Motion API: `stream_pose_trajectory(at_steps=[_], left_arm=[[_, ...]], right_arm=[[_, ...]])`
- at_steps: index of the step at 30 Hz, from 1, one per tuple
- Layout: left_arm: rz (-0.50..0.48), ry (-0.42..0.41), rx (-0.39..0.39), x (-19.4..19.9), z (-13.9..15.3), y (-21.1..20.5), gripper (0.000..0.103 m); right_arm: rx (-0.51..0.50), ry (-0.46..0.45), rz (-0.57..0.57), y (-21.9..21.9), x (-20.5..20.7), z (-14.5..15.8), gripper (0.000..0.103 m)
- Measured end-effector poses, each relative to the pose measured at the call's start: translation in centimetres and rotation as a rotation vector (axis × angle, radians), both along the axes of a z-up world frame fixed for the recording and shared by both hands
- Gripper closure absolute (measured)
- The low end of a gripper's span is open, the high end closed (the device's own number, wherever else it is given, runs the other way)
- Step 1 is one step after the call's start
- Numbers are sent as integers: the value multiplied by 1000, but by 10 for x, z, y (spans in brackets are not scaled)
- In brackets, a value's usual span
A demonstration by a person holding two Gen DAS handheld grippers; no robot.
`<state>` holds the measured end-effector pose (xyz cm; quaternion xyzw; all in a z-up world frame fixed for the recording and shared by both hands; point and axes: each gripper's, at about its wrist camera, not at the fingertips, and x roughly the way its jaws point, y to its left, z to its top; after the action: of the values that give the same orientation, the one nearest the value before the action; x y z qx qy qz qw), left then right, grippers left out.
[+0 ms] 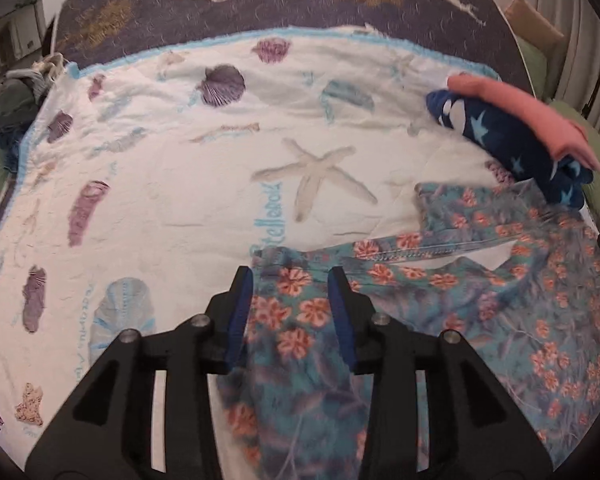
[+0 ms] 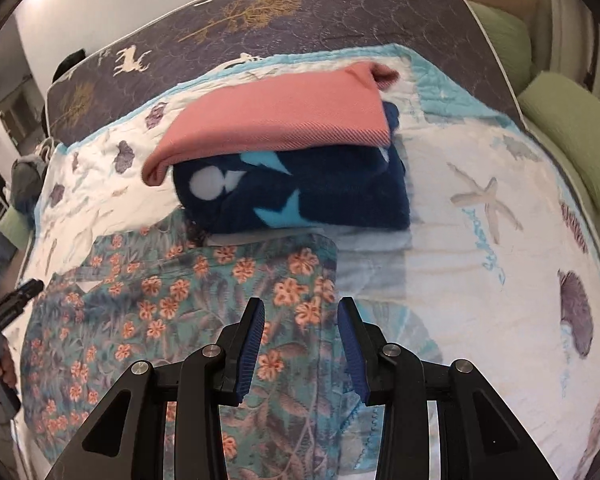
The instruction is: Fold small clothes
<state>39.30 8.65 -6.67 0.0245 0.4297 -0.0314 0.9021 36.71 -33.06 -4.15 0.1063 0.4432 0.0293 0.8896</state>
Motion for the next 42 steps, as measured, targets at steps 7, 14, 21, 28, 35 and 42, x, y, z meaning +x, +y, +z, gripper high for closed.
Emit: stream_pose_trajectory(at_steps=[7,14,21,28,35,42], left_arm=[[154,-84,211,8,-7,14,103],[108,-15,-221,-3,6,71,92],[-42,104,-99,10,-17,23,95],[138,-42,-77,20,-1,45,98],[135,15,-141,-6,-1,66,88],[-44,84,-211,-109,12,52,44]], right_arm=[[43,-3,-25,-12,0,-32,64],[91,-17,-69,-21,-4,-31,62],[76,-13,-85,-15,-8,-30,60],[92,-21,-83,-17,-9,-33,59],[109,-28,-86,-21,-13,-30,59],[155,-57,-79,-52,-85,-3,58]])
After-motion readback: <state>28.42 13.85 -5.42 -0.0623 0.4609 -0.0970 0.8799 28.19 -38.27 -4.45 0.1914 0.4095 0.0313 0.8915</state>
